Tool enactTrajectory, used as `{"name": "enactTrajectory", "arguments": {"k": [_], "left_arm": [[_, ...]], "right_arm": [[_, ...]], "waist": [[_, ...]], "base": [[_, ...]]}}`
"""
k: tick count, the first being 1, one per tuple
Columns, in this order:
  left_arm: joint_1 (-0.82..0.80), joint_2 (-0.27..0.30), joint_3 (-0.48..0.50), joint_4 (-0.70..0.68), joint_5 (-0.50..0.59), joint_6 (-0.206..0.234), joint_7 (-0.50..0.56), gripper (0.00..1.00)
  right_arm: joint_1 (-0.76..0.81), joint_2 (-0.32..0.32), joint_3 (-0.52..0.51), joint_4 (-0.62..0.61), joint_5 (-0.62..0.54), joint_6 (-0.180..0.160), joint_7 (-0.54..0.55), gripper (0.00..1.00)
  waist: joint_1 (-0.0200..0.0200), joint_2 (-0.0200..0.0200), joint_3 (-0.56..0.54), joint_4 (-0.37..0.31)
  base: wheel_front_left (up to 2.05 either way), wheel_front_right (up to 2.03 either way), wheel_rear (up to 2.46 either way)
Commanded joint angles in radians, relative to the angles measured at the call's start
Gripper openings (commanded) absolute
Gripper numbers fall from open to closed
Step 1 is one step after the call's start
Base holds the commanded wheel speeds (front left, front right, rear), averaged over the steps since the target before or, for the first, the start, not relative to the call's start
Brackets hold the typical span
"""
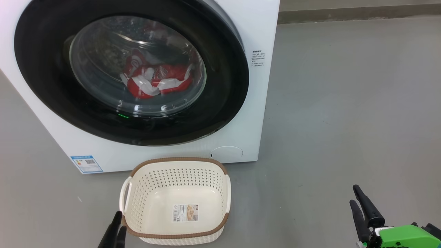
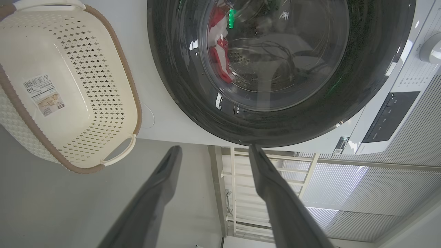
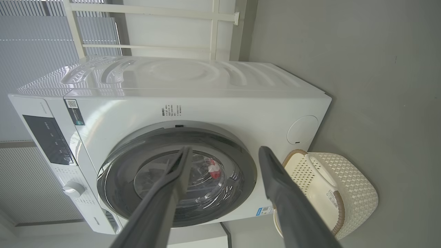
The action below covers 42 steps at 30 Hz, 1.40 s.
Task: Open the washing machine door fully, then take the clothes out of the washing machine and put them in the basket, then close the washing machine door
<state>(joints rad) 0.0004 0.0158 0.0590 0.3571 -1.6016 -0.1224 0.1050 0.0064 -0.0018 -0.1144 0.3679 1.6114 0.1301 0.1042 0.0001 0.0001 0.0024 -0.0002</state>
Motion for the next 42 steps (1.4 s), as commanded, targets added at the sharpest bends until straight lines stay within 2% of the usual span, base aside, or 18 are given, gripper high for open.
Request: {"name": "enactTrajectory", "arguments": {"k": [1,4,8,20,29,42], "left_arm": [[-0.031,0.008,-0.003,-0.023,-0.004,0.001,-0.005,1.0],[-0.038,0.008,-0.012,-0.021,-0.006,0.001,-0.012,1.0],[-0.049,0.011,-0.026,-0.019,-0.003,0.002,-0.024,1.0],[-0.081,0.023,-0.063,-0.023,0.063,0.006,-0.062,1.0],[-0.093,0.019,-0.066,-0.045,0.176,0.019,-0.089,1.0],[-0.122,0.021,-0.09,-0.064,0.402,0.046,-0.13,1.0]], "right_arm": [[-0.034,-0.012,0.005,-0.024,0.0,0.0,-0.008,1.0],[-0.042,-0.013,0.017,-0.023,0.0,0.0,-0.017,1.0],[-0.053,-0.015,0.033,-0.022,-0.003,0.0,-0.028,1.0],[-0.084,-0.02,0.07,-0.022,-0.047,0.0,-0.063,1.0],[-0.105,-0.021,0.079,-0.022,-0.133,0.0,-0.09,1.0],[-0.136,-0.025,0.092,-0.031,-0.343,0.0,-0.131,1.0]], "waist": [[0.0008,-0.0001,-0.001,0.0],[0.0023,-0.0001,-0.004,0.0],[0.0002,-0.0001,-0.004,0.0],[0.0,-0.0001,-0.007,0.0],[0.0,-0.0001,-0.01,-0.002],[0.0,-0.0001,-0.01,-0.002]], "base": [[0.0,0.0,0.0],[0.0,0.0,0.0],[0.0,0.0,0.0],[0.0,0.0,0.0],[0.0,0.0,0.0],[0.0,0.0,0.0]]}}
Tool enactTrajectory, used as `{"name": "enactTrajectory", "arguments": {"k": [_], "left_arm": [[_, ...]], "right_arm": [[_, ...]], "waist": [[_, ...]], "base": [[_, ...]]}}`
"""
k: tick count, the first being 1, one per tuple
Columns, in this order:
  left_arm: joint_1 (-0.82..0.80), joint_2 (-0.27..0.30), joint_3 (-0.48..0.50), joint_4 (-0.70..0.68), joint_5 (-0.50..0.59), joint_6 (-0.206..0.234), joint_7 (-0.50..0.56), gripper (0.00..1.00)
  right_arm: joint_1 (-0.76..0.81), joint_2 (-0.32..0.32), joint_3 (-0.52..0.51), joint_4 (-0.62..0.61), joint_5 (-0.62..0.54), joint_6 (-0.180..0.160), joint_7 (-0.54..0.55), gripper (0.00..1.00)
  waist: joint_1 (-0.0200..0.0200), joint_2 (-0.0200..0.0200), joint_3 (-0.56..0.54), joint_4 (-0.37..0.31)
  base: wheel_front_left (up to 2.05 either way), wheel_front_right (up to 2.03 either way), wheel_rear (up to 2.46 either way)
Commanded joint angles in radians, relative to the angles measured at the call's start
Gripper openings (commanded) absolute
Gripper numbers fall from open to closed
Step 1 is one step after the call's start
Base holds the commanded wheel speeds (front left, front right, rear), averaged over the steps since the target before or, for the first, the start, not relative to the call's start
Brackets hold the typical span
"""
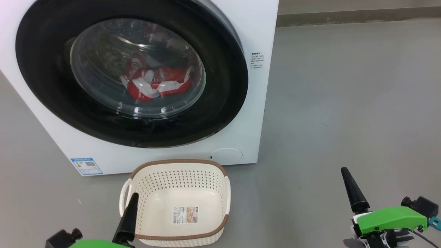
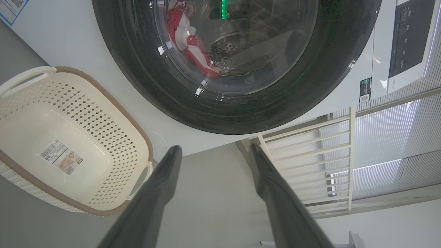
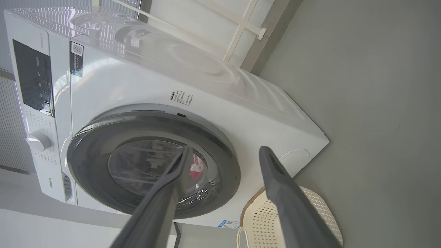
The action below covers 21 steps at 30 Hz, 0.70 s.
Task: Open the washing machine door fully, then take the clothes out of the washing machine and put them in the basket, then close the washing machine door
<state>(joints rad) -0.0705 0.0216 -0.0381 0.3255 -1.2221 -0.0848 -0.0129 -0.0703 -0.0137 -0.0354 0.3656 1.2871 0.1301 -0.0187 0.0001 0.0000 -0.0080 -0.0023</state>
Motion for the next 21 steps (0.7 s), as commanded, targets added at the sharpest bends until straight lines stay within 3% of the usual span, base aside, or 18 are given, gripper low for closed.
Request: {"name": "enactTrajectory", "arguments": {"k": [1,21], "left_arm": [[-0.053,0.015,0.006,-0.033,0.038,0.01,-0.015,1.0],[-0.101,0.019,-0.027,-0.022,0.293,0.049,-0.074,1.0]], "right_arm": [[-0.061,-0.013,0.014,-0.029,-0.033,0.0,-0.011,1.0],[-0.106,-0.019,0.052,-0.025,-0.314,0.0,-0.07,1.0]], "waist": [[-0.0001,0.0,0.0,0.0],[-0.0001,0.0,-0.005,-0.004]], "base": [[0.0,0.0,0.0],[0.0,0.0,0.0]]}}
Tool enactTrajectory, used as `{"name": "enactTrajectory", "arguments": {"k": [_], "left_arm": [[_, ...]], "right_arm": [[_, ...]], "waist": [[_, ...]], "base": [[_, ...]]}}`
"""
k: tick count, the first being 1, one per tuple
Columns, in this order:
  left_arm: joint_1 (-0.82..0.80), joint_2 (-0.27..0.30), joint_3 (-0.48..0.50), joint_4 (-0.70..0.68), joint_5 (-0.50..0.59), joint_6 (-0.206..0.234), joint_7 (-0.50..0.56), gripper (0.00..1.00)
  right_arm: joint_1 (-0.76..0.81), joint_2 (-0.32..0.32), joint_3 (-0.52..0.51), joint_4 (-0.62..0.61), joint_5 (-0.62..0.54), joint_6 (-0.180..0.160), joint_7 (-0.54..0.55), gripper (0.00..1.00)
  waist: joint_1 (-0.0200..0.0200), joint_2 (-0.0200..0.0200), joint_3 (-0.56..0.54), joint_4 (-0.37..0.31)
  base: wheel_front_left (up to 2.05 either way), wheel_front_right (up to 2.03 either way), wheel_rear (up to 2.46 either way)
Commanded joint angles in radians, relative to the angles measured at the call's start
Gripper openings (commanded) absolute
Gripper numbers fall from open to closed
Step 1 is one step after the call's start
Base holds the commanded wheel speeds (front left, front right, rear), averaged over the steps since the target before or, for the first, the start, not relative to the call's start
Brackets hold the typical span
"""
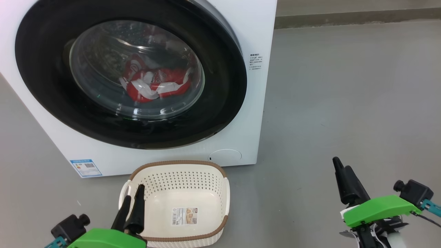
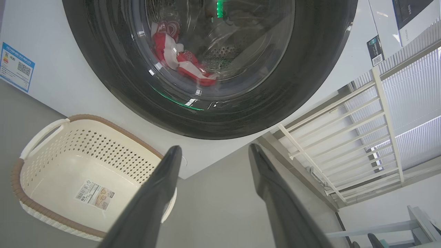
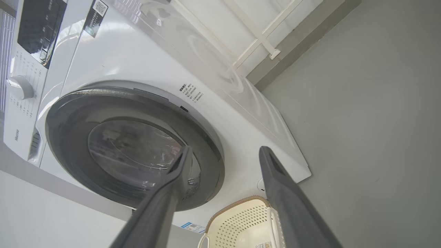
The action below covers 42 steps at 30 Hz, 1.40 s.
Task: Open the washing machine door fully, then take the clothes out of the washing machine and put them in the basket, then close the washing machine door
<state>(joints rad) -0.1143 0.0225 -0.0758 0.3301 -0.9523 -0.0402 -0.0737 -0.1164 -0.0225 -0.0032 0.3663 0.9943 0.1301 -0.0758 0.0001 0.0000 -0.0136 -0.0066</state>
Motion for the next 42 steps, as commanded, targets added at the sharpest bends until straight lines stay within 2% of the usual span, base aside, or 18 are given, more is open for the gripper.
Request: {"name": "enactTrajectory", "arguments": {"k": [1,17,29,42], "left_arm": [[-0.057,0.018,0.011,-0.026,0.023,0.004,-0.014,1.0],[-0.089,0.019,-0.009,-0.035,0.201,0.038,-0.061,1.0],[-0.116,0.021,-0.039,-0.023,0.293,0.056,-0.096,1.0],[-0.142,0.026,-0.059,-0.025,0.453,0.1,-0.135,1.0]], "right_arm": [[-0.06,-0.01,0.02,-0.025,-0.021,0.0,-0.013,1.0],[-0.101,-0.015,0.065,-0.019,-0.198,0.0,-0.06,1.0],[-0.13,-0.018,0.09,-0.011,-0.328,0.0,-0.095,1.0],[-0.162,-0.022,0.113,-0.001,-0.469,0.001,-0.132,1.0]], "waist": [[-0.0001,0.0,0.0,0.0],[-0.0001,0.0,-0.002,-0.002],[-0.0001,0.0,-0.005,-0.002],[-0.0001,0.0,-0.008,-0.003]], "base": [[0.0,0.0,0.0],[0.0,0.0,0.0],[0.0,0.0,0.0],[0.0,0.0,0.0]]}}
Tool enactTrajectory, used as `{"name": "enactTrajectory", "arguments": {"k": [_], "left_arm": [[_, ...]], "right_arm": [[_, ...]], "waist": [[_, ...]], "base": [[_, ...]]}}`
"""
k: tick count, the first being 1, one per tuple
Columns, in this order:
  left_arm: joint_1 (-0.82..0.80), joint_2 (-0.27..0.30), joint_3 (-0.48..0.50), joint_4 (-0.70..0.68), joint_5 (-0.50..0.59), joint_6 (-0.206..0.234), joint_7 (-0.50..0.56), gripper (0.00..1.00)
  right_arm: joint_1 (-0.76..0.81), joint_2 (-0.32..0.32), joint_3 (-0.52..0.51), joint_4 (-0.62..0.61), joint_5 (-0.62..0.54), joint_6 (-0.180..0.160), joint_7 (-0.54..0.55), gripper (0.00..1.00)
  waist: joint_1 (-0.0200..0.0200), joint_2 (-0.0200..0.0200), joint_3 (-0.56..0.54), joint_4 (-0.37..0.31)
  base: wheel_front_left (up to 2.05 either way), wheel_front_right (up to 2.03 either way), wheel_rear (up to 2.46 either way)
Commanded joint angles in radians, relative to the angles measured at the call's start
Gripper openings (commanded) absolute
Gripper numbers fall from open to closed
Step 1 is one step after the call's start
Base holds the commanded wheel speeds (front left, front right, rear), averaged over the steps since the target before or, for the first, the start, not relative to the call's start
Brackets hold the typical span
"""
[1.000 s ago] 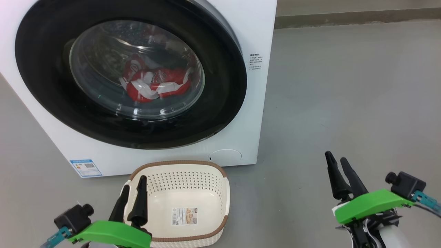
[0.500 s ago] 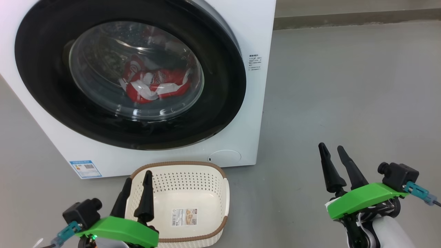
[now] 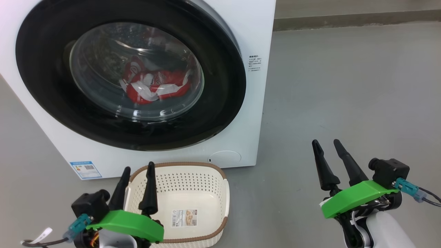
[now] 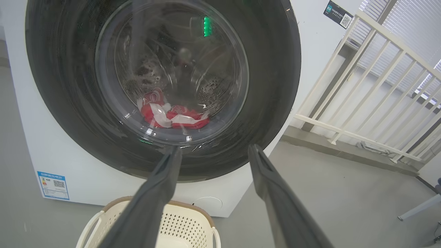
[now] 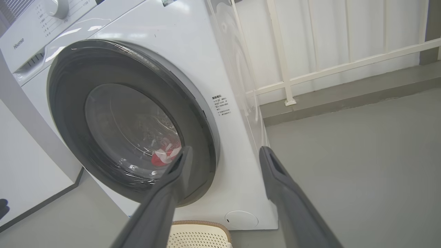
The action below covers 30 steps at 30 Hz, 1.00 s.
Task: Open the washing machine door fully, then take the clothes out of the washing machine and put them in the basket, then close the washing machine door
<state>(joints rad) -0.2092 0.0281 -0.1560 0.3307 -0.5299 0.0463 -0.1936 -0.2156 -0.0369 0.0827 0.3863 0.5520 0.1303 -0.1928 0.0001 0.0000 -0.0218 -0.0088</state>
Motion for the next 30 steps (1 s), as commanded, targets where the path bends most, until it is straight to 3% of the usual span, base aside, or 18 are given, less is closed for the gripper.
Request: {"name": "enactTrajectory", "arguments": {"k": [1,19,30], "left_arm": [[-0.05,0.02,0.02,-0.025,0.043,0.017,-0.018,1.0],[-0.085,0.025,-0.007,0.007,0.214,0.067,-0.068,1.0],[-0.079,0.029,0.005,0.024,0.186,0.08,-0.065,1.0]], "right_arm": [[-0.065,-0.008,0.029,-0.02,-0.037,0.0,-0.017,1.0],[-0.103,-0.013,0.054,-0.006,-0.217,0.0,-0.059,1.0],[-0.102,-0.013,0.049,-0.003,-0.222,0.0,-0.059,1.0]], "waist": [[-0.0001,0.0,0.0,0.0],[-0.0001,0.0,-0.007,0.001],[-0.0001,0.0,-0.008,-0.001]], "base": [[0.0,0.0,0.0],[0.0,0.0,0.0],[0.0,0.0,0.0]]}}
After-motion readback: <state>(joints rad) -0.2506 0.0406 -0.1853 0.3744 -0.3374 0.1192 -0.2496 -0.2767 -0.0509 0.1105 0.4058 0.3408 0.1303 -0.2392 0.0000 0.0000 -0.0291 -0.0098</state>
